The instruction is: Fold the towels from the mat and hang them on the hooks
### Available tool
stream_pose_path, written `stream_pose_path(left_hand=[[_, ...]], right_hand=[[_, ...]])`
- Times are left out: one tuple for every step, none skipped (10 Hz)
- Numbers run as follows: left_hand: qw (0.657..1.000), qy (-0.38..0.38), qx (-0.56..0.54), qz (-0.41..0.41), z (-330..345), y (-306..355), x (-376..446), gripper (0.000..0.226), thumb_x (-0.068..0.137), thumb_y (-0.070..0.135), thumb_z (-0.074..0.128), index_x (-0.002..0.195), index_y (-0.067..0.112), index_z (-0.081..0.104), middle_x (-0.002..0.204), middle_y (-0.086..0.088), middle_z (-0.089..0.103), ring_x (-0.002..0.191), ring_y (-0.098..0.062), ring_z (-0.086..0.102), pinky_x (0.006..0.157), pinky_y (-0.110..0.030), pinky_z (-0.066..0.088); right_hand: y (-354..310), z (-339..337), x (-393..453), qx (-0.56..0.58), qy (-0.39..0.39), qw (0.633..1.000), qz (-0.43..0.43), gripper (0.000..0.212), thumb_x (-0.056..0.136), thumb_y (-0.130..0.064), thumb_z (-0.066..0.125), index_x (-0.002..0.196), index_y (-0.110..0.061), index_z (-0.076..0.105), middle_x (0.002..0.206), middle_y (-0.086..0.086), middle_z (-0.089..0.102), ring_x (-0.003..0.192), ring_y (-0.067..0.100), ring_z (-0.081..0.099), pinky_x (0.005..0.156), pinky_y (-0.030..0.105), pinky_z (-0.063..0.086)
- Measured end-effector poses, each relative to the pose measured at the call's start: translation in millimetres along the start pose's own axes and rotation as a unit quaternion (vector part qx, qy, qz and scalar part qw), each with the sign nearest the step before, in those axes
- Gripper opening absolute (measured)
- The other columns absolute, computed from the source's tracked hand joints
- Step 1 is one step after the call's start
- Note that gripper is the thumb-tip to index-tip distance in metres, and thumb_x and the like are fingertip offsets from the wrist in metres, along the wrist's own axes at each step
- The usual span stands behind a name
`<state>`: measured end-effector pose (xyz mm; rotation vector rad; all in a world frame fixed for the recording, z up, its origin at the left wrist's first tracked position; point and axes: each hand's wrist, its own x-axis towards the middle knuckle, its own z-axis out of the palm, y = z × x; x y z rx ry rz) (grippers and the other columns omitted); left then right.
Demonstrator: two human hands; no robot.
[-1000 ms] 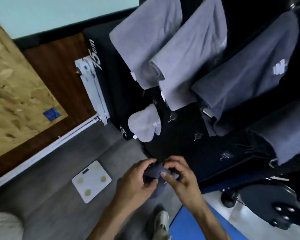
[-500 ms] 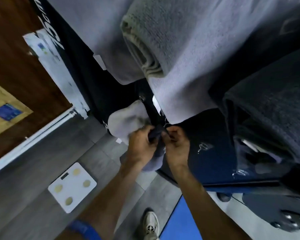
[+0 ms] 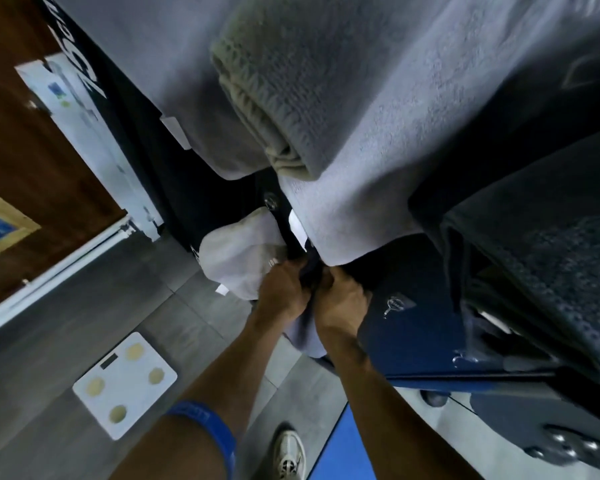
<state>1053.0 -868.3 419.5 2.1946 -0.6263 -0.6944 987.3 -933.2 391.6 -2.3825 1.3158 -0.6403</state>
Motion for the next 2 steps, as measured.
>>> stream_pose_path(left_hand=[[0.999,0.011,0.026,0.019,-0.7,-15.5,-10.9,0.043,0.084,0.015,0.065,0.126,0.012,0.057,0.124,-0.012,0.061,0.116,-0.03,0.056,0.098,-0.041,0.046],[0.993,0.024,-0.111,0.01,-17.3,-22.6,-54.3,0.049,0.084,0.007,0.065,0.13,0.021,0.055,0.129,0.001,0.058,0.12,-0.013,0.054,0.098,-0.024,0.046]], right_hand=[[0.0,-9.3,-9.7,0.006,-0.046,0.999,0.017,0.033,0.082,-0.02,0.059,0.113,-0.021,0.07,0.093,0.015,0.073,0.085,0.035,0.068,0.077,0.048,0.054],[21.7,-44.6,-38.8,0.13,-0.064,0.989,0.031,0.037,0.085,-0.013,0.065,0.122,-0.015,0.066,0.111,0.009,0.07,0.098,0.027,0.067,0.086,0.034,0.054]])
